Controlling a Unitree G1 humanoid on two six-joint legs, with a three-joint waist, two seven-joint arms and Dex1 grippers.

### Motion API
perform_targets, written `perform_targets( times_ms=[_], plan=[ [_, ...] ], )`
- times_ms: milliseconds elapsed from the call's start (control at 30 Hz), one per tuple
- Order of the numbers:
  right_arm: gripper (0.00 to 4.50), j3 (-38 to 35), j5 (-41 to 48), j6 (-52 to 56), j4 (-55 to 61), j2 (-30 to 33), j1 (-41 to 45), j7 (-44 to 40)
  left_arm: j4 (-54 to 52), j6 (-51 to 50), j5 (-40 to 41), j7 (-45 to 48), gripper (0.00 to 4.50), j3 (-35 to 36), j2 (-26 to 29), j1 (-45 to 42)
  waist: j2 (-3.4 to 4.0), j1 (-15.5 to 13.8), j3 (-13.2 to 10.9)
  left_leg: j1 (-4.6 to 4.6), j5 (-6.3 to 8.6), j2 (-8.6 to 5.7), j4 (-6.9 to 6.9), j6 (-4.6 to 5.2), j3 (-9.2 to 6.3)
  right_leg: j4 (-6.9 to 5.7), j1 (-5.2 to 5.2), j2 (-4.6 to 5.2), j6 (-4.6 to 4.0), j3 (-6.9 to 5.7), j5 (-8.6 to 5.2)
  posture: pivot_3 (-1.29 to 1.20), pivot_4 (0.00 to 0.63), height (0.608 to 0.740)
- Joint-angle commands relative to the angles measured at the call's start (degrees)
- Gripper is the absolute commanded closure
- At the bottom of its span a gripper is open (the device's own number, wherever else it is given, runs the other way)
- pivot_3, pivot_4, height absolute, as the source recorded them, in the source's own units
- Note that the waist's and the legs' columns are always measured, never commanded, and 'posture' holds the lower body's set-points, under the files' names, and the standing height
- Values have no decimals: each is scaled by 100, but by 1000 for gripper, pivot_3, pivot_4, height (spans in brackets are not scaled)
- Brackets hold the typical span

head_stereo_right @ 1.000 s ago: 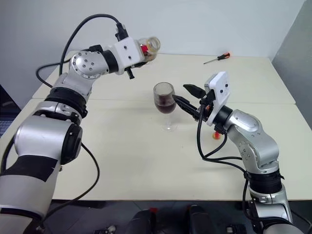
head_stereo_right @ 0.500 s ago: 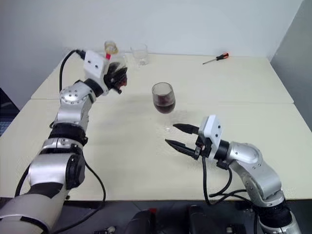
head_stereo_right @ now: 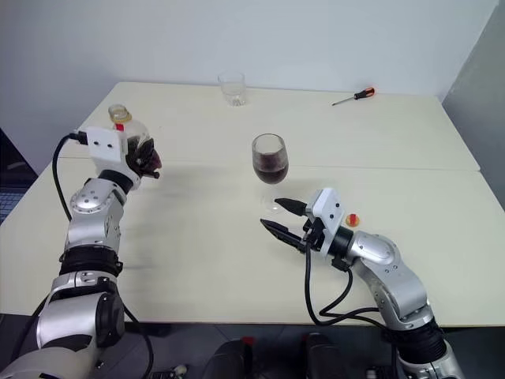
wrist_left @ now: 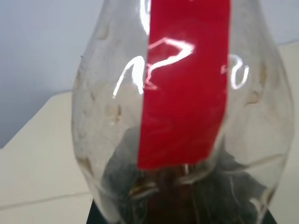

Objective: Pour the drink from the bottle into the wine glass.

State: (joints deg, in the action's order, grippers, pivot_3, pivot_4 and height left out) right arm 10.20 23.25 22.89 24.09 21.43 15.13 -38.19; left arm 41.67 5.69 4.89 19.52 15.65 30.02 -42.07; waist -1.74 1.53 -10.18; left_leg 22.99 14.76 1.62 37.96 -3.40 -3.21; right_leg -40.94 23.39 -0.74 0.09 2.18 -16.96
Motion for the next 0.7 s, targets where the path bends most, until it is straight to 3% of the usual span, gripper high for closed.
perform_targets(
  times_ms=[33,300,667,700],
  plan=[
    [1848,-2,-24,-4,71,-66,99,65,235,363,127,-119,3493,115,0,-103,-5,-3,3,-1,0,-1,0,0,0,1,-2,0,0,-1,0,0,150,740],
    [1848,8,-75,-8,-50,-143,204,146,1427,884,344,-363,3493,281,-159,-419,-11,5,7,-3,1,-7,-1,1,3,3,-4,-1,0,-3,0,0,150,740],
    [1848,-47,-197,-76,-105,-202,250,185,1766,998,491,-312,3493,332,-234,-633,-13,9,8,-4,1,-7,-1,0,4,3,-4,-2,0,-3,0,0,150,740],
    [1848,-50,-202,-84,-116,-211,261,195,1788,997,515,-284,2787,343,-226,-647,-13,9,8,-3,1,-7,-2,0,4,4,-4,-2,0,-3,0,0,150,740]
  ],
)
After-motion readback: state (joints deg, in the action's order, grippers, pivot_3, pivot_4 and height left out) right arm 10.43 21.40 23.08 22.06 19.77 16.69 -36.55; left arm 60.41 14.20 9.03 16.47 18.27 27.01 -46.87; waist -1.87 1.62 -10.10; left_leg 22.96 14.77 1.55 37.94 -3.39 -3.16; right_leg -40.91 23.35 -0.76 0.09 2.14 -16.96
